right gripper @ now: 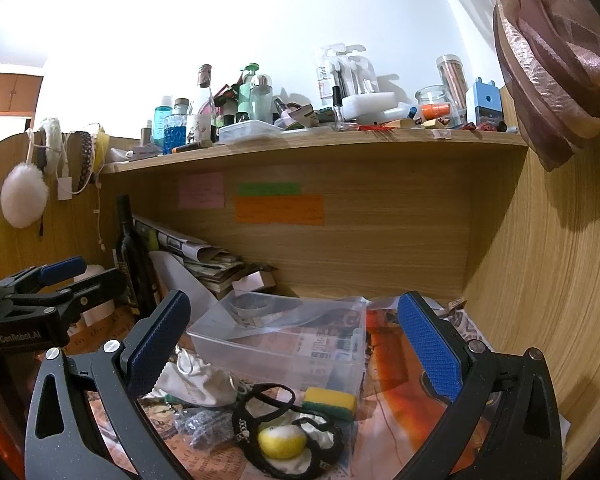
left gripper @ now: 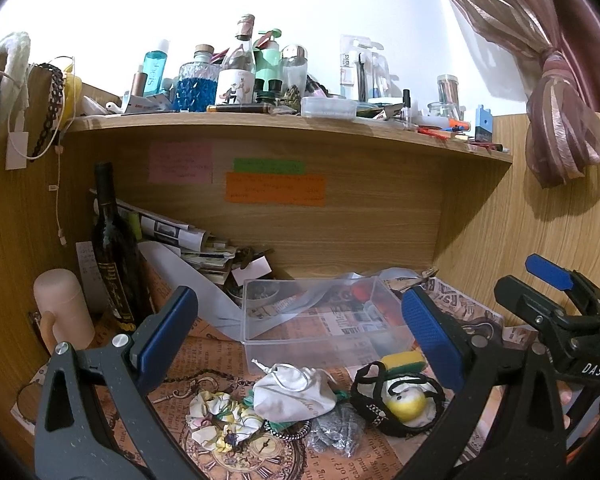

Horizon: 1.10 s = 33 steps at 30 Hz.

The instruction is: Organize soft objects

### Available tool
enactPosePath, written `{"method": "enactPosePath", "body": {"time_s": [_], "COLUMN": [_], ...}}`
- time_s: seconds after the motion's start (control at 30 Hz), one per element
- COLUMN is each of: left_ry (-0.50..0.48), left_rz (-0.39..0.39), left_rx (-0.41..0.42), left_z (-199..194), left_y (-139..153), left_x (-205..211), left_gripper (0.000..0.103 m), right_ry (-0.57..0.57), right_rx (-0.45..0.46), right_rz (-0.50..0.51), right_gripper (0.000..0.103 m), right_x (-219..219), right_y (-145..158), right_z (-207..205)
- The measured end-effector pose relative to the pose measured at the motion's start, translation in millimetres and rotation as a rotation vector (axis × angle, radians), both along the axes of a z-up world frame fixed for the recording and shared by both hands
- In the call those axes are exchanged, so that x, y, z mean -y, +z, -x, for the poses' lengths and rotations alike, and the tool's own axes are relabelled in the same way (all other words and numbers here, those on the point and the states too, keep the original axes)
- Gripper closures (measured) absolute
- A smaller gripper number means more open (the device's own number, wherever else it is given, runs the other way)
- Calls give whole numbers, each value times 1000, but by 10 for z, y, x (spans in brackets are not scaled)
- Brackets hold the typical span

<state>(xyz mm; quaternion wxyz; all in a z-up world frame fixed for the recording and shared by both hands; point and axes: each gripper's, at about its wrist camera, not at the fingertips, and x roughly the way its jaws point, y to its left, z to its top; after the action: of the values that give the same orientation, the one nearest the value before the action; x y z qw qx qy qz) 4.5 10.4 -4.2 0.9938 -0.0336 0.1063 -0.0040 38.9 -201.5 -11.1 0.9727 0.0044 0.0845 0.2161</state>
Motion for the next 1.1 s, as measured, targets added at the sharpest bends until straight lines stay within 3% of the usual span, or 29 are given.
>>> {"method": "enactPosePath", "body": {"time_s": [1.1], "left_ry": [-14], "left_rz": [-1], "left_rx": [-1], "left_z": [-13], "left_y": [3], "left_x": [57], "left_gripper": [0], "right_ry": [18], "right_rx": [-2], "right_rz": [-14], "right_gripper": [0], "right_x": [-11], "right_y": [19], "right_z": [36]}}
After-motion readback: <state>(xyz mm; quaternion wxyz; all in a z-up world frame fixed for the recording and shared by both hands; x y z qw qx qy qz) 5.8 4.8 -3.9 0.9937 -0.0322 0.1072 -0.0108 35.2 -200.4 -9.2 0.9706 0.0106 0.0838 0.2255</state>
